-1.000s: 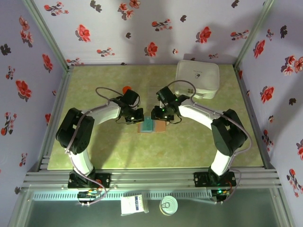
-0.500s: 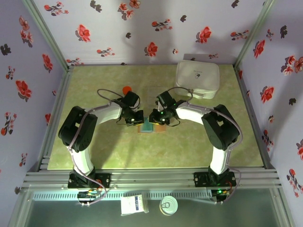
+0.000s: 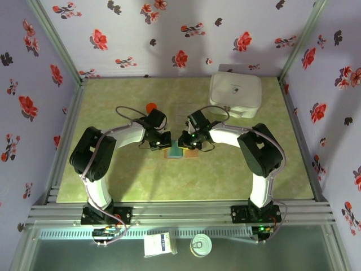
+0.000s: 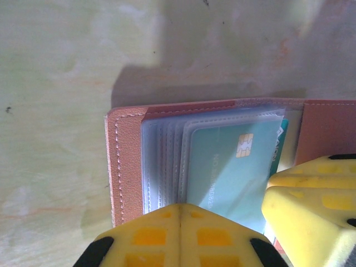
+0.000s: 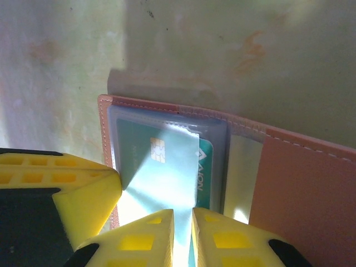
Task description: Take the credit cards out of the card holder
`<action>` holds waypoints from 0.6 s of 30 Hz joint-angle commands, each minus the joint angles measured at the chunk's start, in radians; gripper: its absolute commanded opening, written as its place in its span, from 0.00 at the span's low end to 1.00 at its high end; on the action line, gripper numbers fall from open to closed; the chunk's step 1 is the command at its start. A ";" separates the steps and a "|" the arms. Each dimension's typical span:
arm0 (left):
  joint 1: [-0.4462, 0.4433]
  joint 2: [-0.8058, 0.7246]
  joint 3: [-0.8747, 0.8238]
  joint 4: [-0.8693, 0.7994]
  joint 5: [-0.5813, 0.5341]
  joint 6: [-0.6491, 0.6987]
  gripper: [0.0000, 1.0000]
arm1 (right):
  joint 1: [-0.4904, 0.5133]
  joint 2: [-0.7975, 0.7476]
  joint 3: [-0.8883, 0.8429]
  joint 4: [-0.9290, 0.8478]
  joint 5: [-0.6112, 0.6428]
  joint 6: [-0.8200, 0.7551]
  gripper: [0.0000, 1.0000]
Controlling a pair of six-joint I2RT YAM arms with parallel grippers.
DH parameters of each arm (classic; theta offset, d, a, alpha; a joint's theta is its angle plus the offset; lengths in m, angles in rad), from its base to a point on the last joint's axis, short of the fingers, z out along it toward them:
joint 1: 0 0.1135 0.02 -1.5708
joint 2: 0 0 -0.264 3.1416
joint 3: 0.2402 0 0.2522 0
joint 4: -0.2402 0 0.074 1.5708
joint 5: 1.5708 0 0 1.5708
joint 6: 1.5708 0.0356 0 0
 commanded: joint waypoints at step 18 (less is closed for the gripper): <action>0.000 -0.043 -0.016 -0.045 -0.027 0.019 0.01 | -0.011 -0.105 -0.032 -0.061 0.062 -0.023 0.23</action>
